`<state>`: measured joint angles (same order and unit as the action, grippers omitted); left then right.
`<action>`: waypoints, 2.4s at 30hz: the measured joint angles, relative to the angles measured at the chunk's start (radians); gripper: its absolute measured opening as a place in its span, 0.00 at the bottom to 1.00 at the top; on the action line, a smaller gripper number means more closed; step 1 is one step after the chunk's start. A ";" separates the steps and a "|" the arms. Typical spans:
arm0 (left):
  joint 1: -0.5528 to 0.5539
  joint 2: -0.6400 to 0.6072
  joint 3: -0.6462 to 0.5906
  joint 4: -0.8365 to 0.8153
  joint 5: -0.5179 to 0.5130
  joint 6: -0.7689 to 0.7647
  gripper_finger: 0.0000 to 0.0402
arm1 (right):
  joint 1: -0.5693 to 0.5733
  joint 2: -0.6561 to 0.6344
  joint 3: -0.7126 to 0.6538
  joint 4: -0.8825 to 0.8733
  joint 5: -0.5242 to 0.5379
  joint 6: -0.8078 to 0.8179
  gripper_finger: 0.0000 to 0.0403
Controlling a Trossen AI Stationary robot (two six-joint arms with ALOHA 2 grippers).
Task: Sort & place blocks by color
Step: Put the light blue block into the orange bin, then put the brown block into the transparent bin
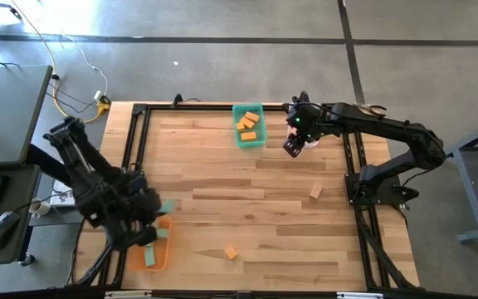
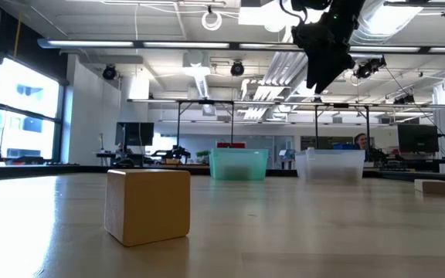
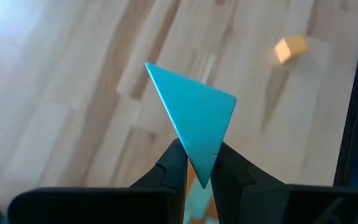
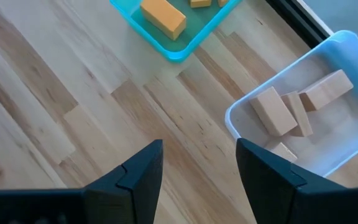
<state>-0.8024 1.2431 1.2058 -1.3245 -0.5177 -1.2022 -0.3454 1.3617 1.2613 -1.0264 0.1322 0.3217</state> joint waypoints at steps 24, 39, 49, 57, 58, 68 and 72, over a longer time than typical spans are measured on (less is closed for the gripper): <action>-0.279 0.311 -0.001 -0.010 0.235 -0.443 0.09 | 0.139 0.000 0.000 0.046 -0.126 0.126 0.47; -0.288 0.450 -0.001 0.040 0.333 -0.471 0.09 | 0.408 0.000 0.000 0.244 -0.215 0.171 0.47; -0.256 0.450 -0.001 0.041 0.364 -0.523 0.20 | 0.576 0.000 0.000 0.219 -0.077 0.176 0.47; -0.230 0.450 -0.001 0.038 0.366 -0.530 0.37 | 0.615 0.000 0.000 0.047 -0.021 0.255 0.47; -0.226 0.450 -0.001 0.038 0.364 -0.536 0.38 | 0.615 0.000 0.000 0.017 -0.020 0.256 0.47; -0.203 0.421 -0.001 0.031 0.250 -0.485 0.40 | 0.615 0.000 0.000 -0.170 0.012 0.273 0.47; -0.185 0.359 0.000 0.002 0.155 -0.451 0.40 | 0.614 0.001 0.000 -0.226 0.017 0.288 0.47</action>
<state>-0.9878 1.6021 1.2053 -1.3230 -0.3628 -1.6530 0.2690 1.3622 1.2613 -1.2529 0.1493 0.6099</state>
